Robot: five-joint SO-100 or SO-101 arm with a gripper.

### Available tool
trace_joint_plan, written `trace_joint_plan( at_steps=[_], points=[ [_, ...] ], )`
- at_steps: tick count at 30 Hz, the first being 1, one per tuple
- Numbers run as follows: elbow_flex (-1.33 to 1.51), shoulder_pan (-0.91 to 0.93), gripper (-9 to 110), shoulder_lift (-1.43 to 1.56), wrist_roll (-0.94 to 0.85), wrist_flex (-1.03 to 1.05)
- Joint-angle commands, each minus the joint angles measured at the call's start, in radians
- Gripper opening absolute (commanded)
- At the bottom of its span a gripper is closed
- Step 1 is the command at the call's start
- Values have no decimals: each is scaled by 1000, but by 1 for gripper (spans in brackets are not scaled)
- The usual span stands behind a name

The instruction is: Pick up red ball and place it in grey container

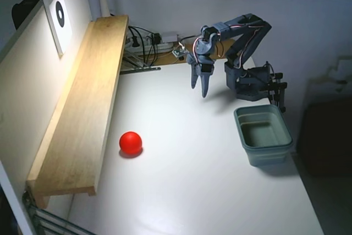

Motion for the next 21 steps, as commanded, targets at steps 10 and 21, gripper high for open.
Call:
trace_joint_plan(
  at_steps=[10,21],
  points=[
    [-34,13,38,-54,2,-62],
    [-93,13,38,-218,2,-168]
  ],
)
